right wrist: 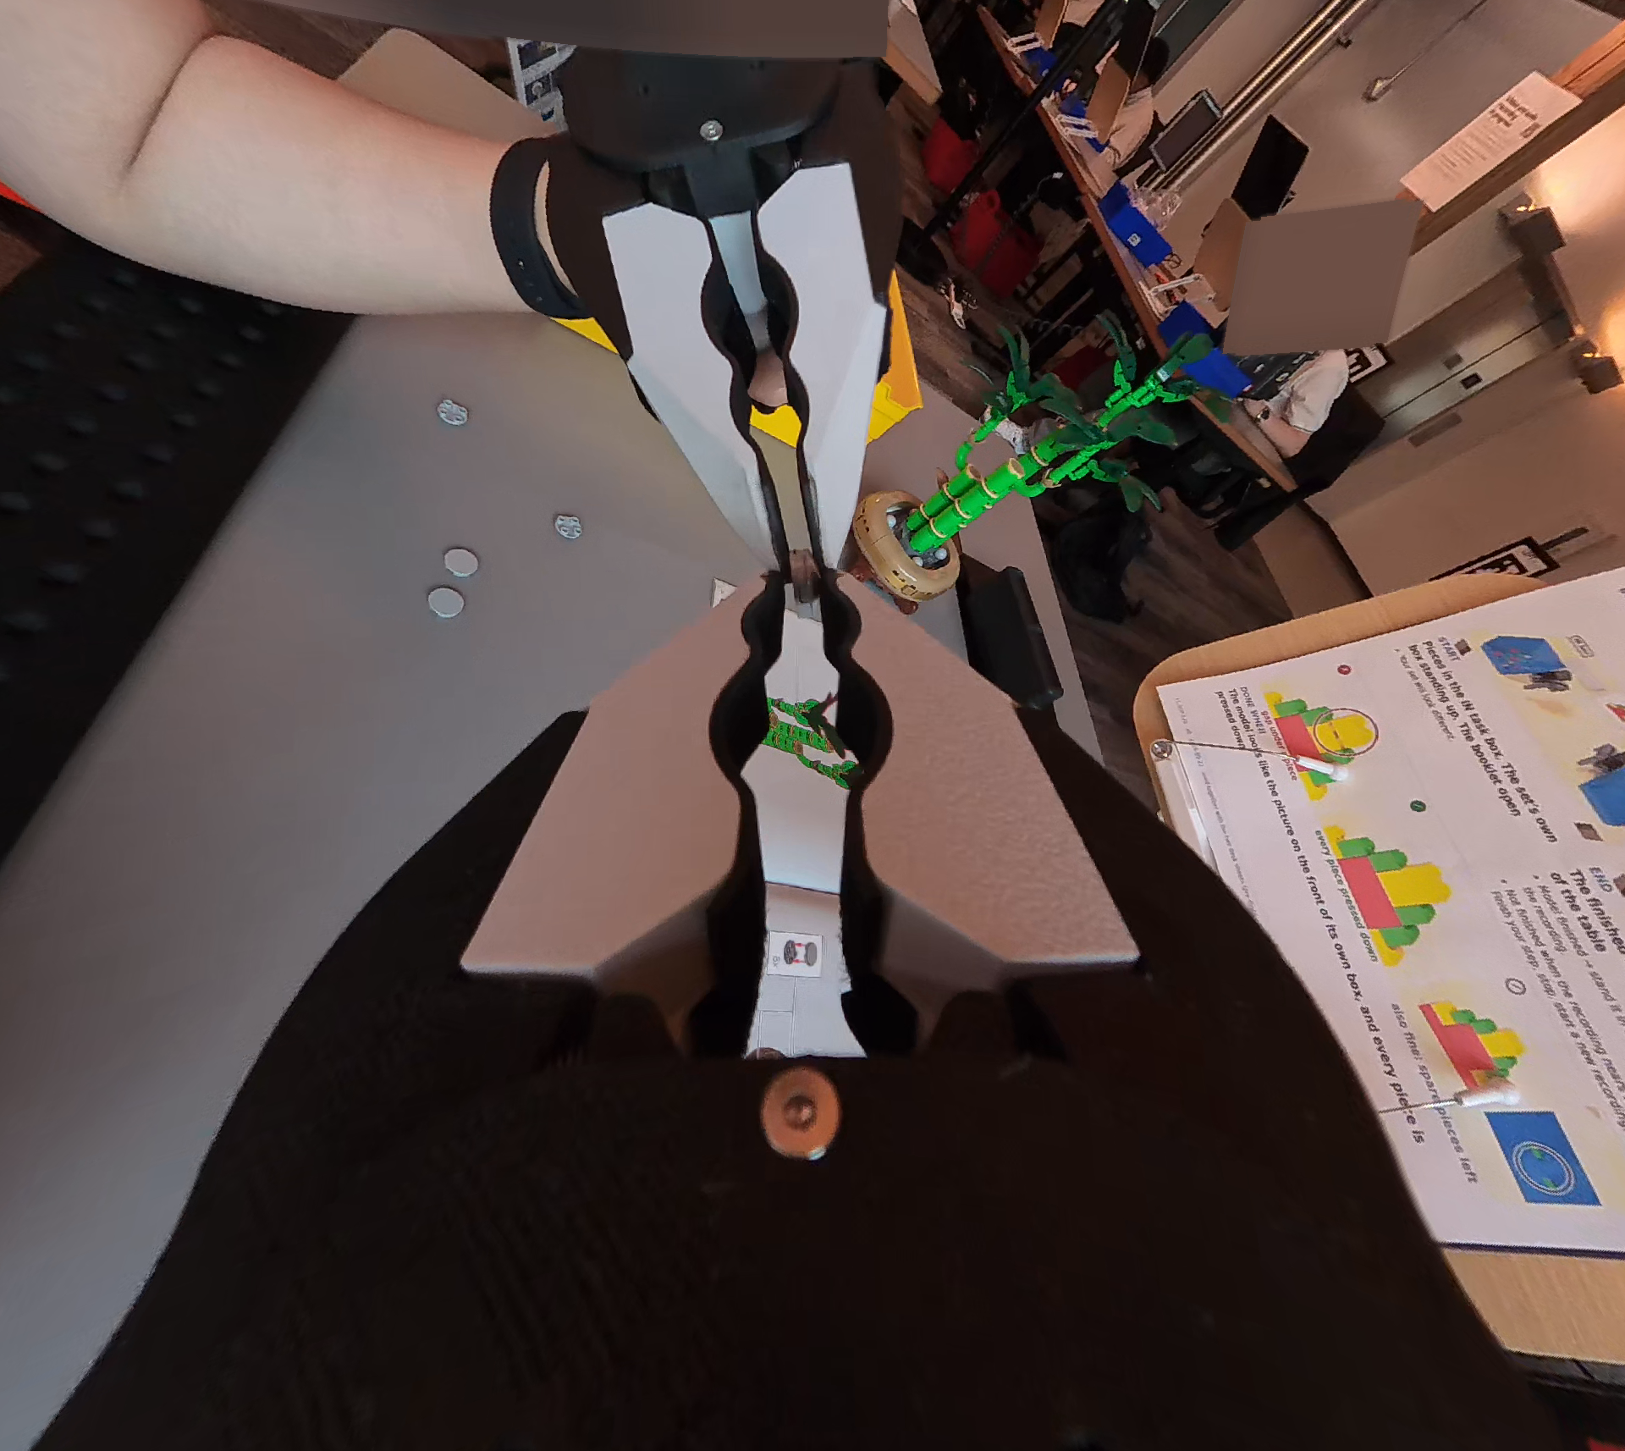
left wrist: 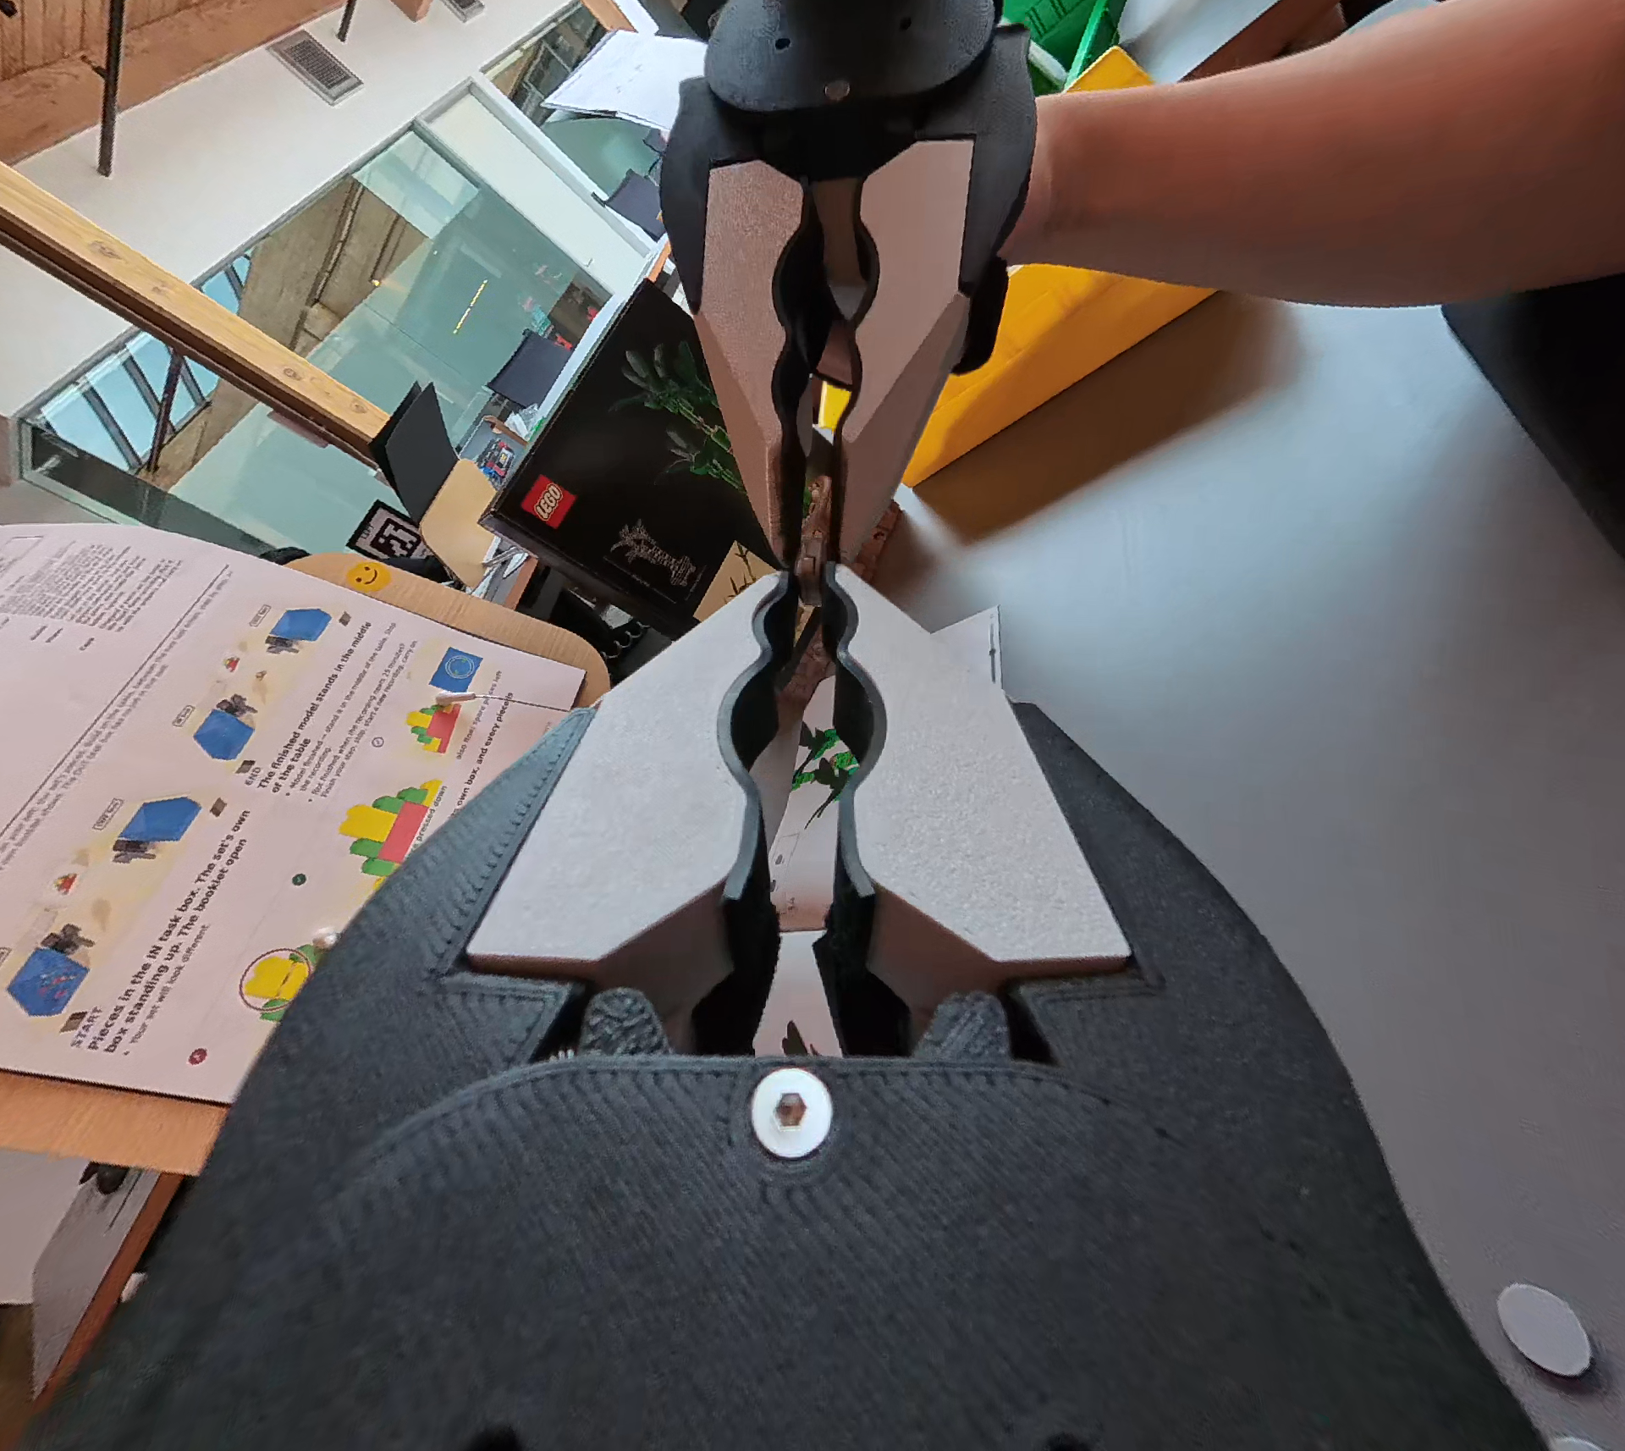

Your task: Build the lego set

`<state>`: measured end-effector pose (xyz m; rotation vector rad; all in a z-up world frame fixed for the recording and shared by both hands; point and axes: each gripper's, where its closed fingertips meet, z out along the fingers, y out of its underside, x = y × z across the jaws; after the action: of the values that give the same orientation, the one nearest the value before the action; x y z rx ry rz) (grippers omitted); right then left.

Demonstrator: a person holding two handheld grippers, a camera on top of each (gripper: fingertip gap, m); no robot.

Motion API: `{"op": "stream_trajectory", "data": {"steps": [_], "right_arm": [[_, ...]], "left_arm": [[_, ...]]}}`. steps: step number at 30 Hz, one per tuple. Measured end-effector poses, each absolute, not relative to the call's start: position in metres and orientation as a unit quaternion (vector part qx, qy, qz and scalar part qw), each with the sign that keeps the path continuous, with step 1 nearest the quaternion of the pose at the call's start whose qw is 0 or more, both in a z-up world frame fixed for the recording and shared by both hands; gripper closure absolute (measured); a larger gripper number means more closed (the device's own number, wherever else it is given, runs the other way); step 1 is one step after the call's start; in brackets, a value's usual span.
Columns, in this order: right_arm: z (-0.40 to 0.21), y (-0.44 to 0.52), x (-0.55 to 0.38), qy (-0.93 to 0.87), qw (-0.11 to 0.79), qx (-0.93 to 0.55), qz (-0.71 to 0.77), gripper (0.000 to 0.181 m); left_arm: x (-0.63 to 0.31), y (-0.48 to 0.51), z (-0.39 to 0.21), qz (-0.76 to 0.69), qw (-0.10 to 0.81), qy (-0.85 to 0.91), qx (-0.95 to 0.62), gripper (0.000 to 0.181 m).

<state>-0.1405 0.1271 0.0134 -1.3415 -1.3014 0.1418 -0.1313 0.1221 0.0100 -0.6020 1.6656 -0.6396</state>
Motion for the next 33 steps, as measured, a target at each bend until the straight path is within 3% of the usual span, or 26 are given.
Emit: {"op": "stream_trajectory", "data": {"steps": [21, 33], "right_arm": [[0.005, 0.131, -0.139, -0.569, 0.582, -0.579, 0.056, 0.177], [0.045, 0.100, -0.154, -0.581, 0.656, -0.478, 0.068, 0.176]], "left_arm": [[-0.130, 0.124, 0.000, -0.237, 0.578, 0.735, -0.263, 0.178], [-0.151, 0.100, 0.037, -0.341, 0.598, 0.690, -0.225, 0.176]]}}
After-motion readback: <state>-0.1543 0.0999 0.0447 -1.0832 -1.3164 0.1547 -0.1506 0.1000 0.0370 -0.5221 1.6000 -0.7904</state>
